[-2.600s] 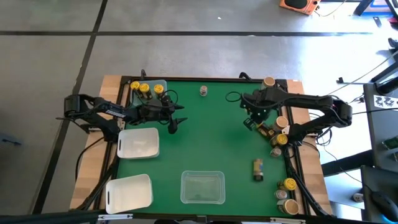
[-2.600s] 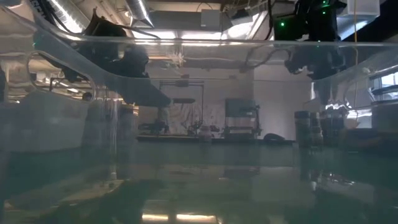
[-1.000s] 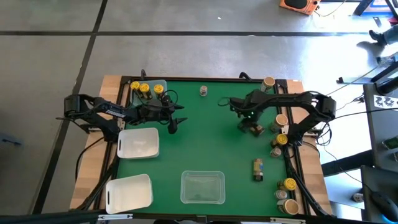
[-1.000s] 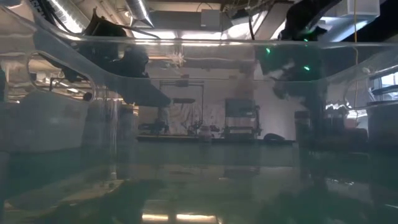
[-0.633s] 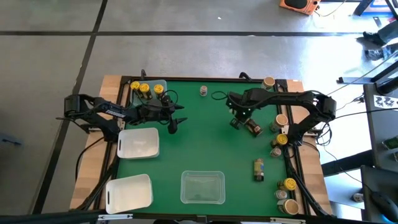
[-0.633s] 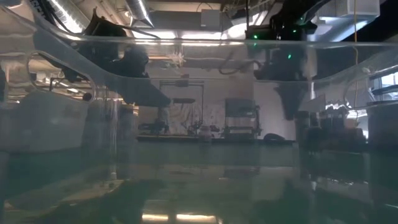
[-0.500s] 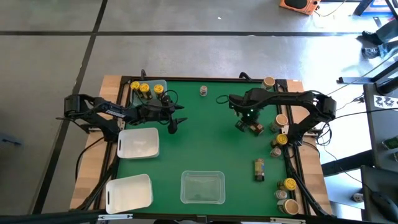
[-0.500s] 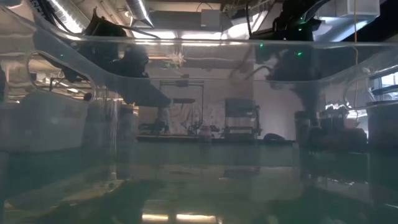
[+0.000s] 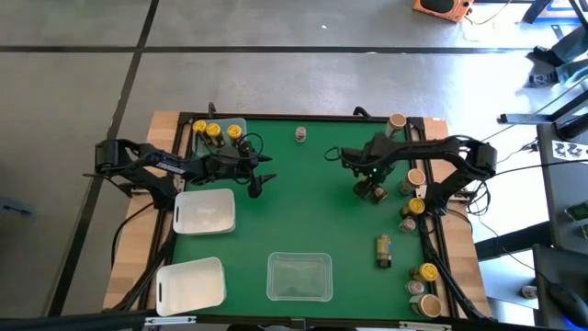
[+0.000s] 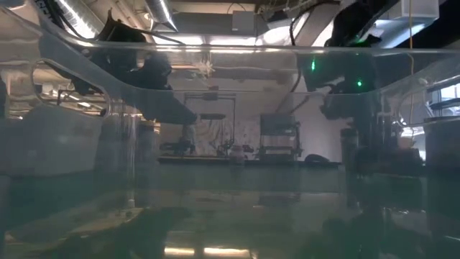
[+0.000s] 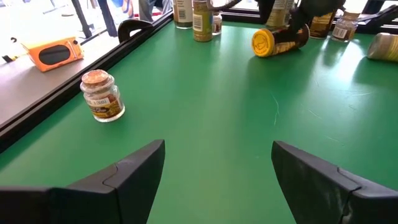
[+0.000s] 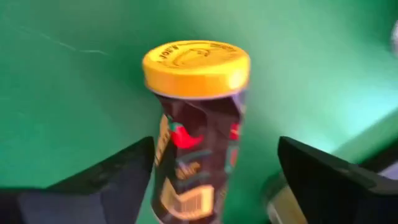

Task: Sort spices by type
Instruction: Put the yellow spice bottle into the top transparent bin

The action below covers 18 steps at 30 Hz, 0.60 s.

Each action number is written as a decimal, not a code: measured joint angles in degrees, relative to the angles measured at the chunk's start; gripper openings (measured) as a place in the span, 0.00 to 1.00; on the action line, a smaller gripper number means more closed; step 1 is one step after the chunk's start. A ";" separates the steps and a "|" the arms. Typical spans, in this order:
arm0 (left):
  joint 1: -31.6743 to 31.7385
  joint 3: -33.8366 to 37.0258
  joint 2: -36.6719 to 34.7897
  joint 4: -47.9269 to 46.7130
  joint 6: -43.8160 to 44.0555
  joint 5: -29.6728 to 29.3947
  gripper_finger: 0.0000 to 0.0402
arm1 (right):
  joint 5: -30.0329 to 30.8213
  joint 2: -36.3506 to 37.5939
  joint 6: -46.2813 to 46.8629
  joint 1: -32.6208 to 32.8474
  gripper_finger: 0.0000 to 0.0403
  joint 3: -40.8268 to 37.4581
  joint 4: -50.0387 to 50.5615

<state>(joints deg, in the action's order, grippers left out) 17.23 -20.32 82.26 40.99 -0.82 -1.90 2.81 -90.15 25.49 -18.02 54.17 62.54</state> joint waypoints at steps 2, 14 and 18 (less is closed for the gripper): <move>0.04 0.00 0.00 0.00 -0.07 0.01 0.73 | 0.03 0.00 -0.09 0.00 0.88 -1.87 -2.79; 0.04 0.00 0.04 -0.02 0.06 0.01 0.73 | 0.13 0.00 -2.47 0.02 0.58 -4.61 -7.09; 0.04 0.00 0.04 0.02 0.04 -0.01 0.73 | -0.92 0.63 -6.74 0.08 0.58 -0.72 -8.58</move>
<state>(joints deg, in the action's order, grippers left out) 17.28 -20.32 82.30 41.01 -0.78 -1.91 1.88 -89.52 18.75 -17.94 53.45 53.96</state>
